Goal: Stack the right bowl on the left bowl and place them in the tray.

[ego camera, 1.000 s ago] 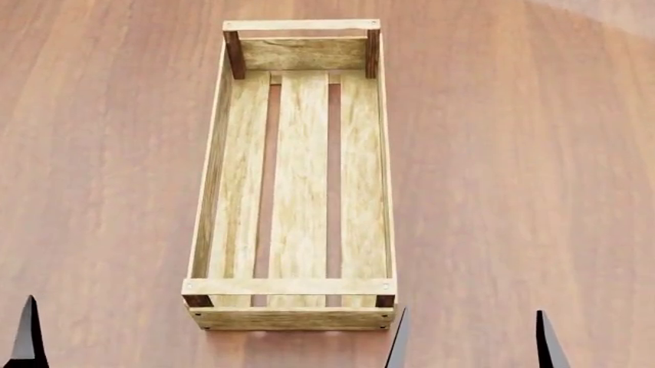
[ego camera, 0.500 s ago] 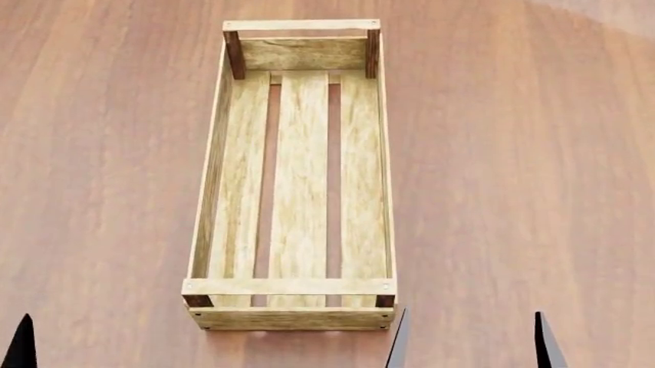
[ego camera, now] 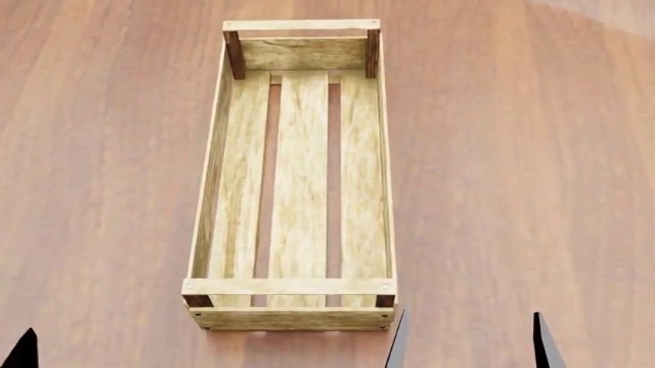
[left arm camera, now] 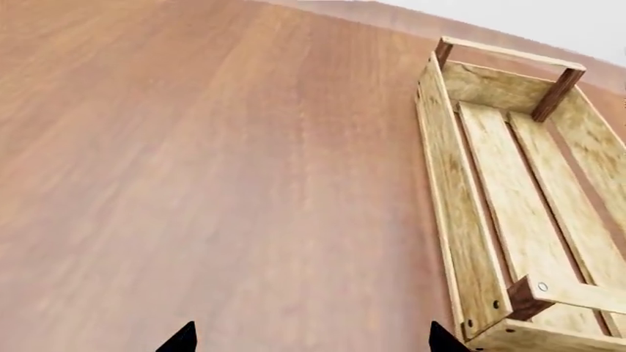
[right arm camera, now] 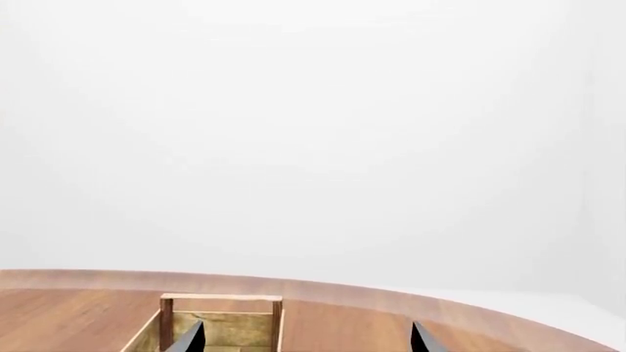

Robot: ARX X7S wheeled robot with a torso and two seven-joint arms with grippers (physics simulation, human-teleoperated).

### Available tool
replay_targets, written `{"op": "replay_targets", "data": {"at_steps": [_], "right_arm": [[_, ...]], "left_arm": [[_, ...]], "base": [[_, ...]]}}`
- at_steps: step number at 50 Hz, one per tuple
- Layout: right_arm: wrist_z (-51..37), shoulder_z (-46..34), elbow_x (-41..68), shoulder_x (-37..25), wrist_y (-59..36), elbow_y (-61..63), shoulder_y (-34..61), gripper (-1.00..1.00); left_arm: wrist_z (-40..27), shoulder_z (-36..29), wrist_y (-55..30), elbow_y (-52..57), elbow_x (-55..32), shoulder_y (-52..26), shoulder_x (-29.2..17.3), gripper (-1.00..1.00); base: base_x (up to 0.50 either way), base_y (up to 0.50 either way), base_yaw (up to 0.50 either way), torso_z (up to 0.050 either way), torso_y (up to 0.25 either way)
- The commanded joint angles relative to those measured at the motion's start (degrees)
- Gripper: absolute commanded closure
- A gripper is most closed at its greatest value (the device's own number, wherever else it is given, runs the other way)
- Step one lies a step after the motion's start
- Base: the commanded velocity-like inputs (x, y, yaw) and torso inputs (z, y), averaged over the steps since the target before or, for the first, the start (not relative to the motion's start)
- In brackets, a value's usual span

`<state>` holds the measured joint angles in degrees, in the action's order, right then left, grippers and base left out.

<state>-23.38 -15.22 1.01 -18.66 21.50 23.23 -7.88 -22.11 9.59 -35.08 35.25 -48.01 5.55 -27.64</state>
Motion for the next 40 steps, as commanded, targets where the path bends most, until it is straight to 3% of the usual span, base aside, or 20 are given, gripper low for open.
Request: {"op": "replay_targets", "data": {"at_steps": [1,17,40], "right_arm": [[0.9,1.2,-1.3,0.9,-0.3,0.3,0.0,-1.0],[0.5,1.0,-1.3,0.6,-0.2,0.2,0.0,-1.0],[0.0,0.8,-1.0,0.0,-0.7,0.8,0.0,-1.0]], "left_arm": [[-0.8,3.3,-3.6,1.0,-6.5,0.2,0.9,-1.0],[-4.4,5.9,-6.0,1.8,-14.2,1.3,1.6,-1.0],[-5.9,4.5,-6.9,-0.9,-15.2,3.4,3.2,-1.0]], "base": [[0.0,0.0,0.0,0.0,0.0],[0.0,0.0,0.0,0.0,0.0],[0.0,0.0,0.0,0.0,0.0]]}}
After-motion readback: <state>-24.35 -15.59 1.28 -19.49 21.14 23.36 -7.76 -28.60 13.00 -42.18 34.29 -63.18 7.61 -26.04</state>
